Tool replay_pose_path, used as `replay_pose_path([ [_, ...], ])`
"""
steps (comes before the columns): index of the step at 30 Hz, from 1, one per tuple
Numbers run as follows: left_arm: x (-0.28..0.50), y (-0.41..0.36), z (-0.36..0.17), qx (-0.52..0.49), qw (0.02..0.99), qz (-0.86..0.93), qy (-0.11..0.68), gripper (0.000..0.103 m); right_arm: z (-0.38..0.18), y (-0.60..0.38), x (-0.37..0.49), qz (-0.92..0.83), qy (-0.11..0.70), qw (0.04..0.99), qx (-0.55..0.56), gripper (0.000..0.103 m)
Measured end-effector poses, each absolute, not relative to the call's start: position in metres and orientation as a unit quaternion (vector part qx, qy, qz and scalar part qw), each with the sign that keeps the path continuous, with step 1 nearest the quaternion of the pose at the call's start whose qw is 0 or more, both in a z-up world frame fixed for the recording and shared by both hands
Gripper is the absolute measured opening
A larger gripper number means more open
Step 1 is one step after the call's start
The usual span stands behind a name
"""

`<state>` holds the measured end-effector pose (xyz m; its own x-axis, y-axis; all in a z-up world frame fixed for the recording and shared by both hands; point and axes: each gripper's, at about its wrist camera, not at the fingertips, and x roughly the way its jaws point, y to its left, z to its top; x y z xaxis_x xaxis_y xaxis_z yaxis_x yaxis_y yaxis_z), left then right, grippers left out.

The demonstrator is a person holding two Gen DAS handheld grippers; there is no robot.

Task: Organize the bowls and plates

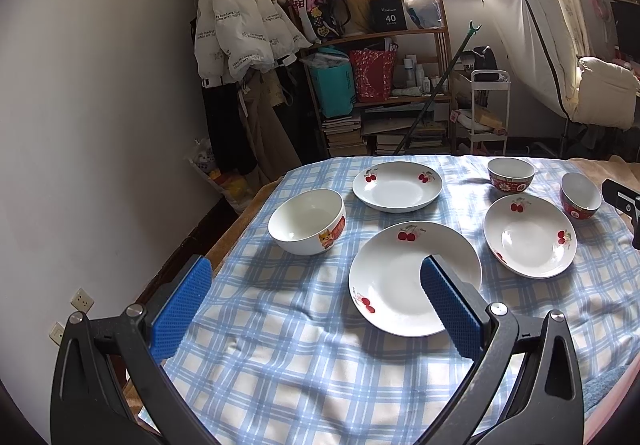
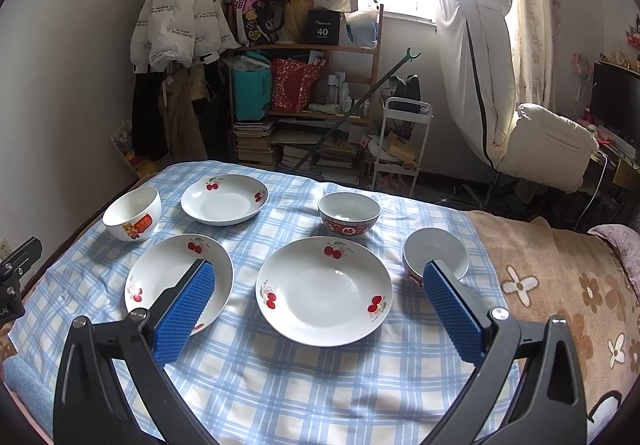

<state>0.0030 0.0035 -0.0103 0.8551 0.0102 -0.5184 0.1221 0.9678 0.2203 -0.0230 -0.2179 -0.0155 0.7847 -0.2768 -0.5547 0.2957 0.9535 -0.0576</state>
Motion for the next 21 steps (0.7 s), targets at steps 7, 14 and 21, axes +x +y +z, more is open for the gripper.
replay_pose_path([
  [7, 0.003, 0.005, -0.011, 0.125, 0.954, -0.029, 0.269, 0.102, -0.017, -0.218, -0.023, -0.151, 0.291, 0.945, 0.020, 0.103],
  [14, 0.010, 0.004, -0.012, 0.132, 0.950, -0.025, 0.282, 0.102, -0.013, -0.215, -0.018, -0.143, 0.292, 0.945, 0.020, 0.103],
  [21, 0.031, 0.003, -0.016, 0.128, 0.941, -0.033, 0.312, 0.102, -0.011, -0.216, -0.001, -0.131, 0.290, 0.948, 0.018, 0.103],
])
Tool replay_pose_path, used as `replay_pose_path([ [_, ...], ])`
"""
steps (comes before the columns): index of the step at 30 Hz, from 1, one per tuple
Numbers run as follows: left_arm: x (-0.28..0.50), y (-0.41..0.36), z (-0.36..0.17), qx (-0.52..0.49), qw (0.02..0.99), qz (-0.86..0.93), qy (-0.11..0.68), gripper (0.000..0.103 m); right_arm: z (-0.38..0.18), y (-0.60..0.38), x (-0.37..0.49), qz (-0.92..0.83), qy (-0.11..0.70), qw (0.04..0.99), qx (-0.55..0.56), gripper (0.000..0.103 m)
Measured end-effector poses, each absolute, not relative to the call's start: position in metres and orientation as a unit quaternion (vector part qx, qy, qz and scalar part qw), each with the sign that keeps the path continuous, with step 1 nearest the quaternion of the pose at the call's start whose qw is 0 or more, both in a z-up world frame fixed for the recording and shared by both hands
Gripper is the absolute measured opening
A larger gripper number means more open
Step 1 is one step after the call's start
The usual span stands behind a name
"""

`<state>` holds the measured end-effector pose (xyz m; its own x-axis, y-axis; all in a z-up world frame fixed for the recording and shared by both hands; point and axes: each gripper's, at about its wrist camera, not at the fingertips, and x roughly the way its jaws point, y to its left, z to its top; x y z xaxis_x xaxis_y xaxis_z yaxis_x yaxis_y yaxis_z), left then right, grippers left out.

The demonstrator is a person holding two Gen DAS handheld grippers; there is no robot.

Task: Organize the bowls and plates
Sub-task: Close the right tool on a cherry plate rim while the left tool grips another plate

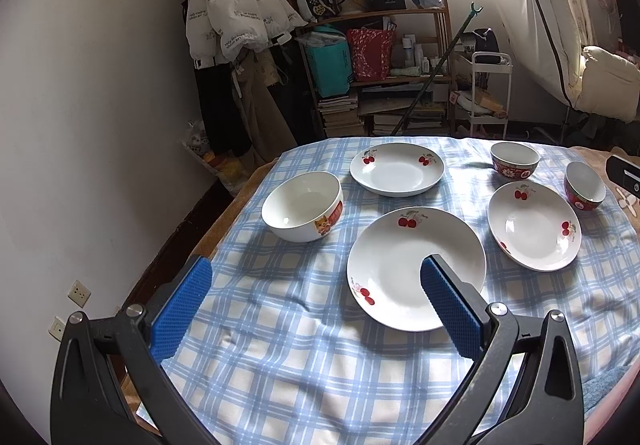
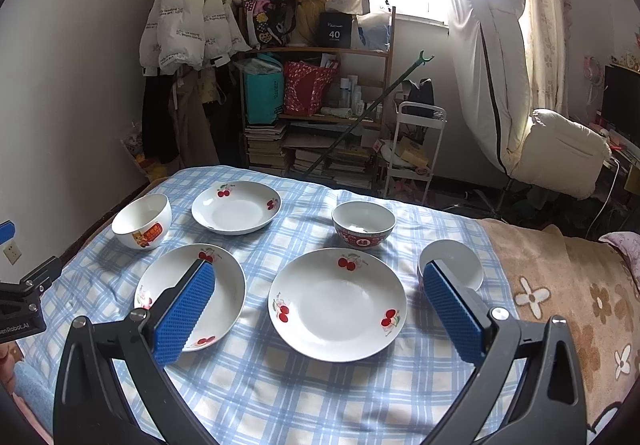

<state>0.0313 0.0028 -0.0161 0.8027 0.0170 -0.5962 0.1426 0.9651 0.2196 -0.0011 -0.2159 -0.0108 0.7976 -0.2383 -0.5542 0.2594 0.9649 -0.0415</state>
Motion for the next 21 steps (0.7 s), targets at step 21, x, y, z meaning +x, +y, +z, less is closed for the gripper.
replay_pose_path([
  [21, 0.128, -0.004, -0.052, 0.100, 0.916, -0.032, 0.386, 0.102, -0.029, -0.215, 0.098, -0.091, 0.334, 0.938, 0.022, 0.103],
])
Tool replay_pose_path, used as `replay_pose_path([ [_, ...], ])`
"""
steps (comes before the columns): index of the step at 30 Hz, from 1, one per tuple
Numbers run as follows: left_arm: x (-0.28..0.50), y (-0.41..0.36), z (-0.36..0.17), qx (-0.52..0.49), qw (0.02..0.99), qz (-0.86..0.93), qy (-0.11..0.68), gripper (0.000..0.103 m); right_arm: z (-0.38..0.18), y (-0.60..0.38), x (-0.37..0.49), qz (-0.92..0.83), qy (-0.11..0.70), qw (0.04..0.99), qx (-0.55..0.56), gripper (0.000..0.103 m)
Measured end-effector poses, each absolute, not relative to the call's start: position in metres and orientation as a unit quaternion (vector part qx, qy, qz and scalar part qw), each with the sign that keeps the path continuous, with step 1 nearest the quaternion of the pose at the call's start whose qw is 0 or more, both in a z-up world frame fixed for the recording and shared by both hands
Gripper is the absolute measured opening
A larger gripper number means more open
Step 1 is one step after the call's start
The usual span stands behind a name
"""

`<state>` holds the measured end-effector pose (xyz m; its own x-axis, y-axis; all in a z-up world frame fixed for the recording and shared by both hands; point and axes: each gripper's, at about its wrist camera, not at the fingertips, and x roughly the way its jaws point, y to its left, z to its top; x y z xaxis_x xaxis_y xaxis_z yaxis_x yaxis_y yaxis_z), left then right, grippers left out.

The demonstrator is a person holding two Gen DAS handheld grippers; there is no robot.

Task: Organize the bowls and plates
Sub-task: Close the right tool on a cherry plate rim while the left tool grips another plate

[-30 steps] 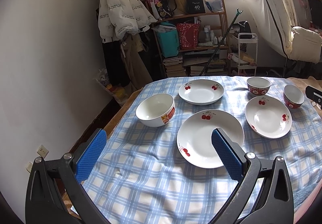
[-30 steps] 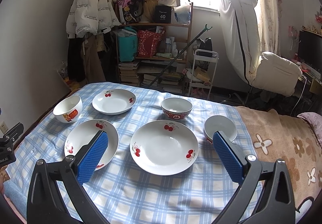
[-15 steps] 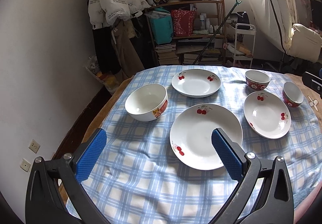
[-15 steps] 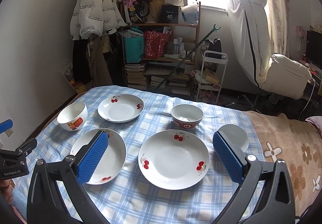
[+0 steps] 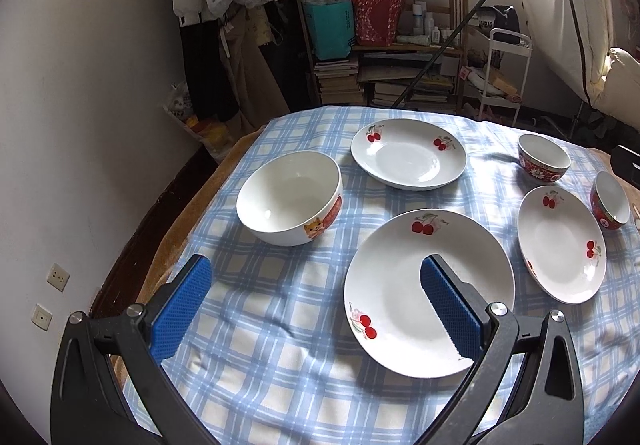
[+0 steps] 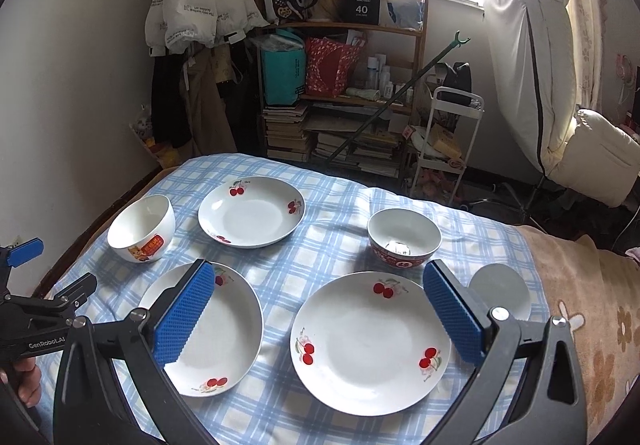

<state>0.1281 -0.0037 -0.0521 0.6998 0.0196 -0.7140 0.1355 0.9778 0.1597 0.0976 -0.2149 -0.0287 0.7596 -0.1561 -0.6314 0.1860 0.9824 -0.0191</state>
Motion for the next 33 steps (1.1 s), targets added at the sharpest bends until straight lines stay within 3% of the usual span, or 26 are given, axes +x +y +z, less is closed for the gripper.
replay_pose_path([
  [19, 0.193, 0.000, -0.125, 0.072, 0.866, -0.055, 0.491, 0.102, -0.115, -0.197, 0.176, -0.050, 0.419, 0.907, 0.011, 0.103],
  [25, 0.196, -0.003, -0.141, 0.067, 0.850, -0.072, 0.517, 0.102, -0.135, -0.193, 0.181, -0.029, 0.437, 0.899, 0.014, 0.096],
  [30, 0.196, -0.007, -0.147, 0.070, 0.844, -0.081, 0.526, 0.102, -0.148, -0.190, 0.186, -0.004, 0.460, 0.888, 0.024, 0.083],
  [33, 0.196, -0.005, -0.150, 0.061, 0.837, -0.084, 0.537, 0.092, -0.152, -0.189, 0.185, 0.001, 0.466, 0.884, 0.026, 0.079],
])
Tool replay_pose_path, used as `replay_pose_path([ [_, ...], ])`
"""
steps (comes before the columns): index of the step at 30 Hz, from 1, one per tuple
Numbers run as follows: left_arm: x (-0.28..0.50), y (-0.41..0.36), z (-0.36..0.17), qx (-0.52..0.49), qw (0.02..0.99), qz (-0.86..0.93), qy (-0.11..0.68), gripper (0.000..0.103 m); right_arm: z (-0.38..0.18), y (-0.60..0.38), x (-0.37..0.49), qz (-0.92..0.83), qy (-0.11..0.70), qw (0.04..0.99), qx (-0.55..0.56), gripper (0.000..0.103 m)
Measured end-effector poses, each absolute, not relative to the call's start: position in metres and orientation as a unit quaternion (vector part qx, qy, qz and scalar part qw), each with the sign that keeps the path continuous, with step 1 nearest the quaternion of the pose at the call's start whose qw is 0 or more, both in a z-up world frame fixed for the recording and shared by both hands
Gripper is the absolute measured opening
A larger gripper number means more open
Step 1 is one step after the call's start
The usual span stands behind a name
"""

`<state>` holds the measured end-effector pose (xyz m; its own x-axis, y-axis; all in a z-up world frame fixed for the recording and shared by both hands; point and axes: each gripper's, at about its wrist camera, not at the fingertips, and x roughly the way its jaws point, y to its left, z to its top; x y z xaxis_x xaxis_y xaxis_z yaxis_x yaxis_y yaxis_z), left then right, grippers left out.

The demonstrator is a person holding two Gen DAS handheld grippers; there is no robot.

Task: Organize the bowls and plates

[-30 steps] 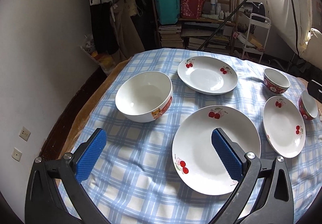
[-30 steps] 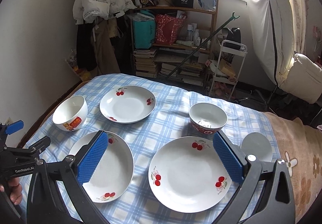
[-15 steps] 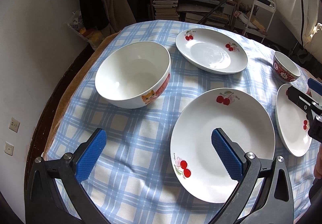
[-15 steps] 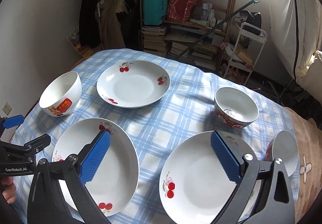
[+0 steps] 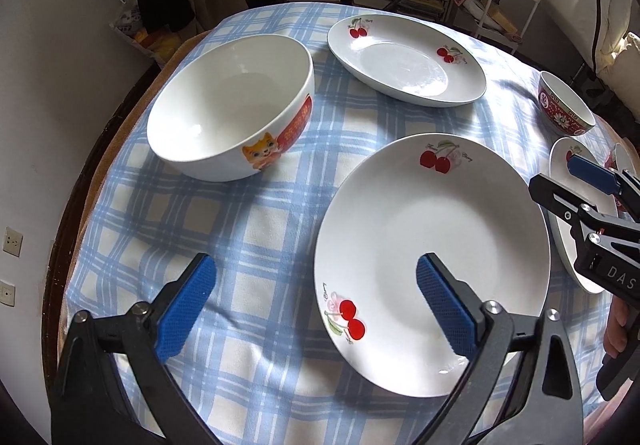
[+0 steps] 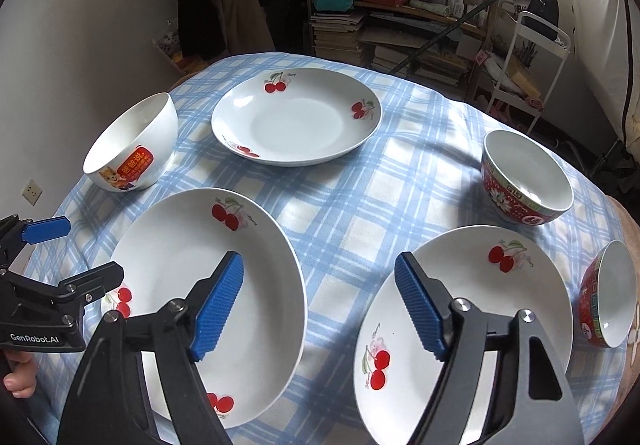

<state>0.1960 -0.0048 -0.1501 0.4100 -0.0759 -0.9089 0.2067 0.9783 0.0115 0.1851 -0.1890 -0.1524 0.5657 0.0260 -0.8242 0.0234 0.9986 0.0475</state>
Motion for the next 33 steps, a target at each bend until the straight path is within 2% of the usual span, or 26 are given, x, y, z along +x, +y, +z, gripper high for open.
replay_pose_path([
  [1, 0.197, -0.003, -0.152, 0.050, 0.832, -0.090, 0.544, 0.083, -0.154, -0.189, 0.185, 0.002, 0.468, 0.883, 0.026, 0.074],
  [5, 0.198, 0.002, -0.159, 0.024, 0.820, -0.098, 0.563, 0.073, -0.158, -0.189, 0.186, 0.012, 0.476, 0.879, 0.030, 0.067],
  [8, 0.197, 0.000, -0.162, 0.022, 0.815, -0.108, 0.569, 0.061, -0.162, -0.186, 0.187, 0.021, 0.489, 0.872, 0.029, 0.050],
  [9, 0.197, -0.001, -0.164, 0.020, 0.812, -0.113, 0.573, 0.058, -0.165, -0.186, 0.188, 0.024, 0.494, 0.869, 0.030, 0.048],
  [10, 0.197, -0.001, -0.166, 0.018, 0.809, -0.116, 0.576, 0.050, -0.168, -0.185, 0.188, 0.028, 0.500, 0.865, 0.034, 0.038],
  [11, 0.197, -0.002, -0.168, 0.019, 0.805, -0.120, 0.580, 0.039, -0.171, -0.186, 0.189, 0.031, 0.508, 0.860, 0.040, 0.032],
  [12, 0.196, -0.002, -0.170, 0.021, 0.802, -0.122, 0.584, 0.033, -0.175, -0.186, 0.190, 0.033, 0.518, 0.854, 0.045, 0.026],
  [14, 0.196, -0.001, -0.172, 0.032, 0.805, -0.111, 0.582, 0.022, -0.179, -0.185, 0.190, 0.035, 0.526, 0.849, 0.048, 0.024],
  [17, 0.200, 0.009, -0.174, -0.002, 0.800, -0.112, 0.590, 0.019, -0.183, -0.185, 0.191, 0.042, 0.535, 0.842, 0.051, 0.010],
  [23, 0.202, 0.016, -0.189, -0.032, 0.784, -0.116, 0.608, 0.018, -0.184, -0.187, 0.191, 0.047, 0.539, 0.838, 0.068, 0.009],
  [33, 0.196, 0.023, -0.180, -0.040, 0.796, -0.108, 0.594, 0.016, -0.179, -0.185, 0.184, 0.051, 0.540, 0.837, 0.072, 0.009],
])
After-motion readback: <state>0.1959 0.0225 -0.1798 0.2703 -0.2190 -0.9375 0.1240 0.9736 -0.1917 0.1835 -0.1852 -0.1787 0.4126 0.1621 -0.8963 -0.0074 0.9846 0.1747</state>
